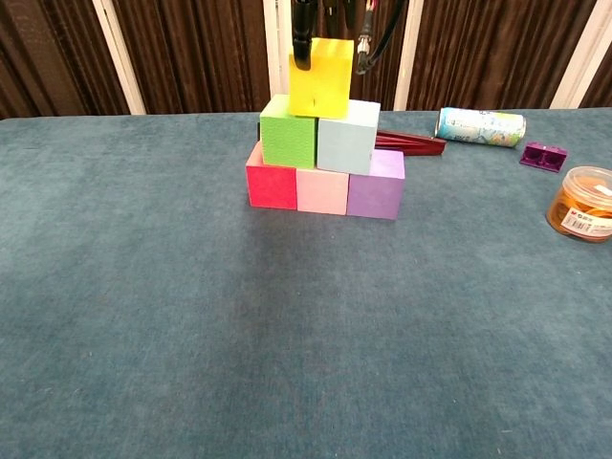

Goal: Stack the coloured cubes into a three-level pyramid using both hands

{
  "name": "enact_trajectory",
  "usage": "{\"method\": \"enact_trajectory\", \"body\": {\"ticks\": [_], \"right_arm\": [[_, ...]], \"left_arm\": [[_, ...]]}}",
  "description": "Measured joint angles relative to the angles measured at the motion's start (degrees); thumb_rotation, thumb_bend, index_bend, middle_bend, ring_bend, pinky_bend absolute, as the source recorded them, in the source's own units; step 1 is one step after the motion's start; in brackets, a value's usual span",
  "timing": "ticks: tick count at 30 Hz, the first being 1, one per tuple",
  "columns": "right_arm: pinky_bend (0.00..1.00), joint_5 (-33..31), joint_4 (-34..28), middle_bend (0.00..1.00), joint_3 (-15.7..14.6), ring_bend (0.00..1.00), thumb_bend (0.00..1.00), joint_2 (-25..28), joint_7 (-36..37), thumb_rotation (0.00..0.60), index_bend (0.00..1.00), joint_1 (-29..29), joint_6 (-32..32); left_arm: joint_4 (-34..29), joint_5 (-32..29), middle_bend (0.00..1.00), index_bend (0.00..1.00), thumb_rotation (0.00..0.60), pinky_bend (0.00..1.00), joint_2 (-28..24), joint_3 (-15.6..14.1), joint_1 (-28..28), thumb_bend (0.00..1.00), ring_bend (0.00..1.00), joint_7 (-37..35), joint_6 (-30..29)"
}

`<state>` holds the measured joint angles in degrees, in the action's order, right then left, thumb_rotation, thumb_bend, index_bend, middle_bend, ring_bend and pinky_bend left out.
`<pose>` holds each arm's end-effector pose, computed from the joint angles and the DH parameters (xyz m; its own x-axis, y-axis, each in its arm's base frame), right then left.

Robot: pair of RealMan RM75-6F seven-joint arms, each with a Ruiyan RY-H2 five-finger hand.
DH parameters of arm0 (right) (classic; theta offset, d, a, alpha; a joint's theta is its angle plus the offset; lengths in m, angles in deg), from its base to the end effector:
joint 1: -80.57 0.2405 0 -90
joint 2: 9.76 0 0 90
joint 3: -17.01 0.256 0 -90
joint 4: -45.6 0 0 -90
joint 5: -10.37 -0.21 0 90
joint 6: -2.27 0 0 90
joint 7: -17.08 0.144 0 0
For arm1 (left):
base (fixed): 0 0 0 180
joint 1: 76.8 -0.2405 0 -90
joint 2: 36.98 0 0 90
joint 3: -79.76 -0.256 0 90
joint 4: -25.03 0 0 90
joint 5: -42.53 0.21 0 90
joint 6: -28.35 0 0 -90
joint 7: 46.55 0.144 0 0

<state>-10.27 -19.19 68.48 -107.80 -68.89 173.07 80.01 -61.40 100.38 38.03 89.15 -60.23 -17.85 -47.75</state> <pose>0.1152 -0.4488 0.0356 0.4257 -0.4009 0.8112 -0.8426 0.1512 0.5169 -0.3292 0.2605 0.1203 0.6255 0.1190 0.7711 0.7328 0.2496 -0.6330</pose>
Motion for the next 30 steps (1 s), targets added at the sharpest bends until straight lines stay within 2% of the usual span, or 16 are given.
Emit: {"method": "enact_trajectory", "body": {"ticks": [16,26,30], "right_arm": [[0.00,-0.6,-0.4,0.21,0.5,0.10,0.34,0.0,-1.4,0.600,0.24,0.0,0.6],[0.00,-2.3,-0.8,0.18,1.5,0.06,0.25,0.1,-3.0,0.600,0.17,0.4,1.1],[0.00,-3.2,-0.8,0.15,1.9,0.04,0.22,0.1,-4.0,0.600,0.10,0.5,1.4]], "left_arm": [[0.0,-0.2,0.08,0.20,0.600,0.00,0.0,0.0,0.0,0.33,0.00,0.1,-0.1],[-0.1,-0.2,0.08,0.20,0.600,0.00,-0.1,0.1,0.0,0.33,0.00,0.0,-0.1],[-0.1,-0.2,0.08,0.20,0.600,0.00,-0.1,0.1,0.0,0.33,0.00,0.0,-0.1]]}}
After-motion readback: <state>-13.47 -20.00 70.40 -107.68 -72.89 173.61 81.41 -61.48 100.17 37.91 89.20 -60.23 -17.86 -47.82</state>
